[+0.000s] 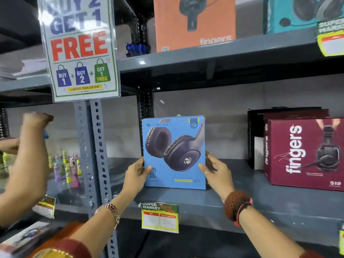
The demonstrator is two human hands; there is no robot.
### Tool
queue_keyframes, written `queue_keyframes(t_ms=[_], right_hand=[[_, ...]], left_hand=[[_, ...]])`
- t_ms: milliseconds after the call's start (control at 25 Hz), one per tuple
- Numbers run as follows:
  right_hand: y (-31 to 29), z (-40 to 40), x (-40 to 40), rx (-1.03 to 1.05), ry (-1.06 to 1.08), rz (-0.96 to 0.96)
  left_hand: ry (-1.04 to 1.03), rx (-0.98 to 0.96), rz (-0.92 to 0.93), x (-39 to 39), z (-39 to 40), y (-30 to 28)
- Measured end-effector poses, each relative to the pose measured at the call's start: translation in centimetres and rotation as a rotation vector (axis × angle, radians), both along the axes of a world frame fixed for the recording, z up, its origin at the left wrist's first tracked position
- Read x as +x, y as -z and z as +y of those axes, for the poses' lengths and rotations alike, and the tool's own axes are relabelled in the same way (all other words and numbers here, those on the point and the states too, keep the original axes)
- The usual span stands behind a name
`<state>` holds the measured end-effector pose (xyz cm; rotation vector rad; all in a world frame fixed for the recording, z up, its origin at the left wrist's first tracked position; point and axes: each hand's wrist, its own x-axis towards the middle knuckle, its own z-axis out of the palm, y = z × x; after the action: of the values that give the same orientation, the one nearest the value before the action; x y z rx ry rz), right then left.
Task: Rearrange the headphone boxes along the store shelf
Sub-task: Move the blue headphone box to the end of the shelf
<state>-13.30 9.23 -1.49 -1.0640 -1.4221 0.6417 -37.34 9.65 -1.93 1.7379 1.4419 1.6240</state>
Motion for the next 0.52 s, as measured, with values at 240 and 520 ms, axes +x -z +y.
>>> queue_keyframes(t_ms=[240,520], right_hand=[[0.3,0.8,-2.5,0.011,0.062,-0.010],[0.7,-0.2,0.0,-0.010,0.058,0.037]], left_hand=[[-0.013,0.008,-0.040,-1.3,1.3,0.9],[-0.159,0.203,-0.208,0.6,-0.6,1.2]])
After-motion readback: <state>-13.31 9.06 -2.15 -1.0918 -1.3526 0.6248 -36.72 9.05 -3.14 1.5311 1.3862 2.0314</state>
